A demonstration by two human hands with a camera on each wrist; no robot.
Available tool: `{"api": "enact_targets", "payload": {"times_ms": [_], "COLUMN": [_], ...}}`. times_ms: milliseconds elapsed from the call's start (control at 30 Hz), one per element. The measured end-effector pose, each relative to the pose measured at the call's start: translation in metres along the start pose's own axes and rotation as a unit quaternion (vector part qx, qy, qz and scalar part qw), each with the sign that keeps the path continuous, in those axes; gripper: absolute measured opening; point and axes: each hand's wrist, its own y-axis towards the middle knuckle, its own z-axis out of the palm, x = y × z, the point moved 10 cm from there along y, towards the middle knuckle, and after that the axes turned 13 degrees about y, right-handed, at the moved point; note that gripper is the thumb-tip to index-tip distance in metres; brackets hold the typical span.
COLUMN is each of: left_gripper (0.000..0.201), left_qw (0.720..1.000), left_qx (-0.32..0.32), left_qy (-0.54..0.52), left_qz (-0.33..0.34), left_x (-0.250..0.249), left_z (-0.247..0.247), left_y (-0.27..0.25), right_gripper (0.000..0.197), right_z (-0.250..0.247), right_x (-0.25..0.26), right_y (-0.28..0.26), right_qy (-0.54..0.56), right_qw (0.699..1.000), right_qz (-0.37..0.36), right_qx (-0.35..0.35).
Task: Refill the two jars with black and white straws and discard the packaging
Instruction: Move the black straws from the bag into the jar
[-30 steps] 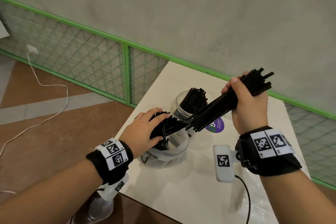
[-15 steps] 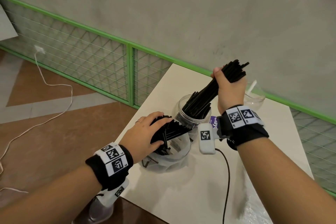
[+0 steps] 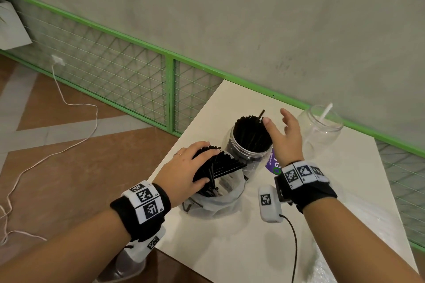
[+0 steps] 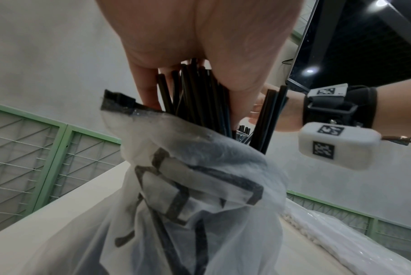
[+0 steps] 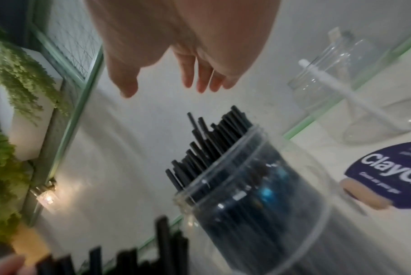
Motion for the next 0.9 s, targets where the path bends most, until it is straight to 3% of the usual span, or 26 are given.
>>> {"api": "enact_targets", "payload": {"times_ms": [100, 200, 300, 500, 567, 667, 800, 900], "left_gripper": [0.071, 0.071, 0.072, 0.072, 0.072, 0.071, 0.072, 0.071], "left_qw": [1.000, 1.000, 1.000, 1.000, 1.000, 1.000, 1.000, 1.000], "left_qx": [-0.007, -0.009, -0.008, -0.008, -0.009, -0.012, -0.011, -0.011], "left_qy": [-0.002, -0.002, 0.001, -0.001, 0.000, -0.001, 0.001, 0.002], "left_qz": [0.002, 0.003, 0.001, -0.001, -0.001, -0.002, 0.000, 0.000], "left_x": [0.000, -0.001, 0.000, 0.003, 0.003, 0.004, 0.003, 0.002], "left_z": [-0.001, -0.001, -0.001, -0.002, -0.002, -0.002, -0.002, -0.002], "left_y": [-0.001, -0.001, -0.002, -0.003, -0.003, -0.003, -0.002, -0.003], "right_gripper": [0.094, 0.100, 0.096, 0.062, 0.061, 0.077, 0.084, 0.067], "right_z": [0.000, 0.021, 0.048, 0.084, 0.078, 0.061, 0.071, 0.084], "right_x": [-0.026, -0.017, 0.009, -0.006, -0.004, -0.006, -0.012, -0.017], "right_y": [-0.010, -0.012, -0.002, 0.009, 0.008, 0.011, 0.015, 0.022], "right_qy": [-0.022, -0.114, -0.234, -0.407, -0.415, -0.387, -0.368, -0.403], "right_qw": [0.998, 0.991, 0.958, 0.873, 0.874, 0.903, 0.905, 0.887], "right_qz": [0.049, -0.003, -0.119, -0.107, -0.128, -0.112, -0.105, -0.111], "right_qx": [0.016, 0.073, 0.113, 0.245, 0.215, 0.149, 0.184, 0.198]}}
